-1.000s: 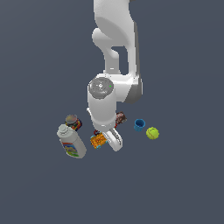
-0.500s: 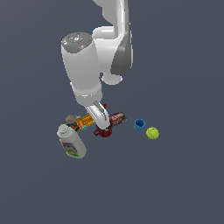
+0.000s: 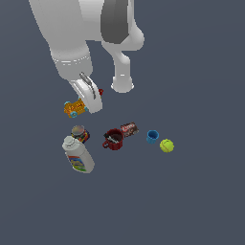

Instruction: Pick up a designated object from a clutter of objects.

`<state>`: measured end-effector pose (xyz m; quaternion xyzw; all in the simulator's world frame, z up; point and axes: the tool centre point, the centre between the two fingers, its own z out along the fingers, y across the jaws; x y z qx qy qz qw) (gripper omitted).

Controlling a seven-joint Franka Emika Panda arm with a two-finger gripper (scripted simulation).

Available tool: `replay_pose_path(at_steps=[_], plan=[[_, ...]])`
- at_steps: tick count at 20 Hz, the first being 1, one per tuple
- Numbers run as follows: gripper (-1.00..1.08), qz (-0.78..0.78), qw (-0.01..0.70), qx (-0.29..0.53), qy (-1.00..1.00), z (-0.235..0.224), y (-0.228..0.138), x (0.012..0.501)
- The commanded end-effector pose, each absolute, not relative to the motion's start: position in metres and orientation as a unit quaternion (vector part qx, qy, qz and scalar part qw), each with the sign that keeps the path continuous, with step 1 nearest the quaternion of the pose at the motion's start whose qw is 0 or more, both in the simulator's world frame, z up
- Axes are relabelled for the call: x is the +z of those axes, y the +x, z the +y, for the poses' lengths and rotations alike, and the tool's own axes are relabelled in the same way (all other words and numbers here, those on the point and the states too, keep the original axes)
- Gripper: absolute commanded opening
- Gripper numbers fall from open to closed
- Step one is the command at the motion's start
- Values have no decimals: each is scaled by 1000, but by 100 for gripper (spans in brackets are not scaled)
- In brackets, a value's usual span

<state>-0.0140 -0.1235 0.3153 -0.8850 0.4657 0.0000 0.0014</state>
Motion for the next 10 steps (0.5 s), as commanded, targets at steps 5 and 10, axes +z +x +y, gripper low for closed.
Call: replay_pose_path(at_steps=[5,10], plan=[[-100,465,1,0,-885,-144,-28,357],[-100,465,0,0,-885,-152,-33,373]])
